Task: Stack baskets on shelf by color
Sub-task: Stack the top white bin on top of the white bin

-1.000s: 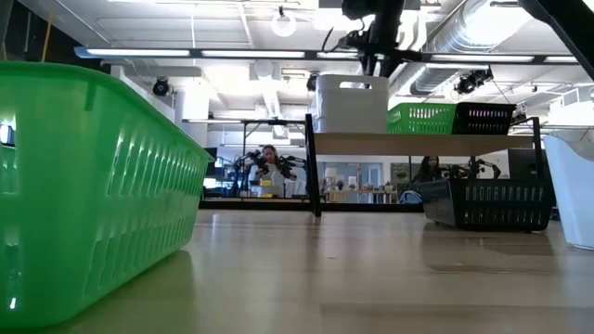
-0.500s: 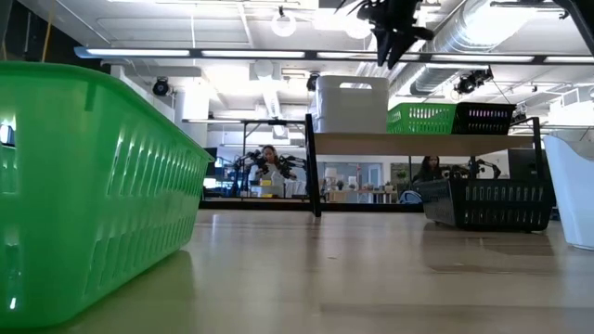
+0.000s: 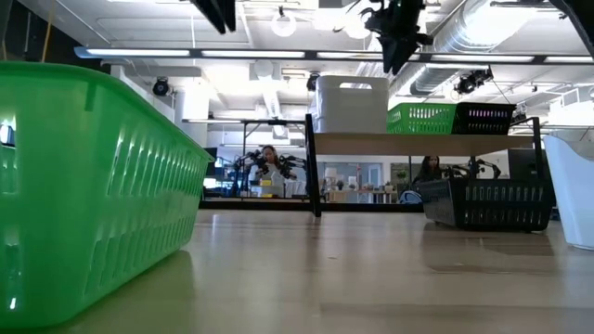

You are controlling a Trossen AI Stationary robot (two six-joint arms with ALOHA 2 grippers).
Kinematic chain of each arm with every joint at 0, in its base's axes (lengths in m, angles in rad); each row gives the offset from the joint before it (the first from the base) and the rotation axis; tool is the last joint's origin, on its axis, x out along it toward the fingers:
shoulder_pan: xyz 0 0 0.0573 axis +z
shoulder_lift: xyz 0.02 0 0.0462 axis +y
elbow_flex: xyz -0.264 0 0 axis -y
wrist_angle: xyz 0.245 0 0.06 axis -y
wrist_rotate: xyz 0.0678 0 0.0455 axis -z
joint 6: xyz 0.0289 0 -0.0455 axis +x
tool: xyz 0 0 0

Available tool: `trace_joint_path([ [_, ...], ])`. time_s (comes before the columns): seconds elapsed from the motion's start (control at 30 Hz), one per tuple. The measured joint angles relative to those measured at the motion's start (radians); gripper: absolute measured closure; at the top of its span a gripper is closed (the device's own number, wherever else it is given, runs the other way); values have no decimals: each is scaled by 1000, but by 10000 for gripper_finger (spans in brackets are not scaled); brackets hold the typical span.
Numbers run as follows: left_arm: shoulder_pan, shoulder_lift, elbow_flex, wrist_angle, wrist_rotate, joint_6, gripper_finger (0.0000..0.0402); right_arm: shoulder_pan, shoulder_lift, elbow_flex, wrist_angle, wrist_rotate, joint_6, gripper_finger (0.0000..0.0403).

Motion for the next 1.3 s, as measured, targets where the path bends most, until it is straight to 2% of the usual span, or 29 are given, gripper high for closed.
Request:
trace_joint_path([
  [0.3,45,-13,-165,9,8,-61,234,-82,2,0,0,-2,-54,290],
  [0.53,52,-106,-342,80,8,-69,234,-85,2,0,0,-6,-18,290],
  [0.73,82,-226,-498,250,66,-14,234,-26,-4,0,0,-49,38,290],
  [0.87,106,-284,-561,305,88,16,234,34,-22,0,0,-25,51,290],
  [1.13,130,-326,-625,330,92,69,234,133,-37,0,0,48,56,290],
  [1.3,129,-330,-635,336,98,87,234,171,-65,0,0,59,77,290],
])
